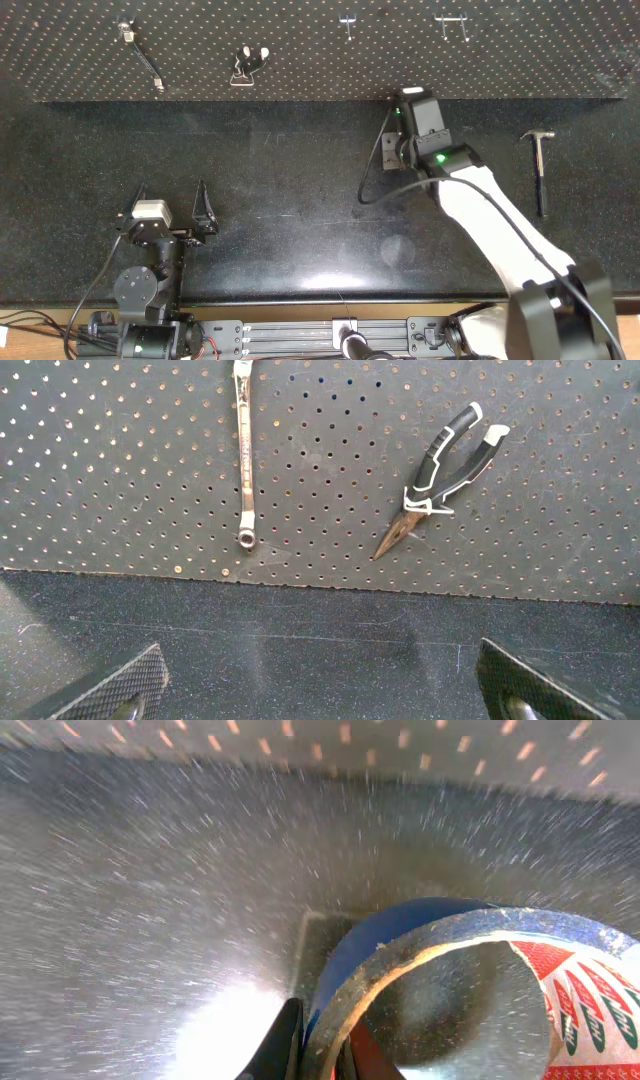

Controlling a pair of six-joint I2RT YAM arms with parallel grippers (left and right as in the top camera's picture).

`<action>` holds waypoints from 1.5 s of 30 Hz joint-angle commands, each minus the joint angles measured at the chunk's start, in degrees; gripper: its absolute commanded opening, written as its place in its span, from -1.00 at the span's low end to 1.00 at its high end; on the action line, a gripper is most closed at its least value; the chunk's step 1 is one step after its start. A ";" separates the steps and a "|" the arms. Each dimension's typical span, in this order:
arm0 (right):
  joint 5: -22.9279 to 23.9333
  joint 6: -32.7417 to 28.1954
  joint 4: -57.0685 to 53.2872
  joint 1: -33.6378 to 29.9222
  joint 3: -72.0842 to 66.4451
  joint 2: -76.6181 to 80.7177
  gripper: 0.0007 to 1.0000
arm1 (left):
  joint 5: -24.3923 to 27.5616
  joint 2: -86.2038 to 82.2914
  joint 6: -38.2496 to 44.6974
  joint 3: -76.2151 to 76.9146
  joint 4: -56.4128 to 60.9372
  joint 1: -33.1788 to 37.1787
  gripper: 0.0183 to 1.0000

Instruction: Place Tools Onto Pegboard

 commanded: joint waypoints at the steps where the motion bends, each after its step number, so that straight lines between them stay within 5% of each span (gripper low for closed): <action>1: 0.57 0.22 0.92 0.79 0.81 -10.60 -0.85 | 0.59 -0.55 0.76 -0.11 -0.44 0.28 0.99; 7: 0.57 -12.00 16.24 8.20 0.48 -20.52 -0.85 | 0.59 -0.55 0.76 -0.11 -0.44 0.28 0.99; 17: 0.81 -26.58 33.62 14.71 0.48 -11.45 -0.86 | 0.59 -0.55 0.76 -0.11 -0.44 0.28 0.99; 22: 1.22 -29.55 41.94 14.71 0.48 -3.10 -0.85 | 0.59 -0.55 0.76 -0.11 -0.46 0.28 0.99; 33: 12.66 -29.83 47.54 13.79 0.50 4.00 -0.86 | 0.59 -0.55 0.76 -0.11 -0.44 0.28 0.99; 45: 12.72 -29.88 53.24 11.04 0.52 7.50 -0.86 | 0.59 -0.55 0.76 -0.11 -0.44 0.28 0.99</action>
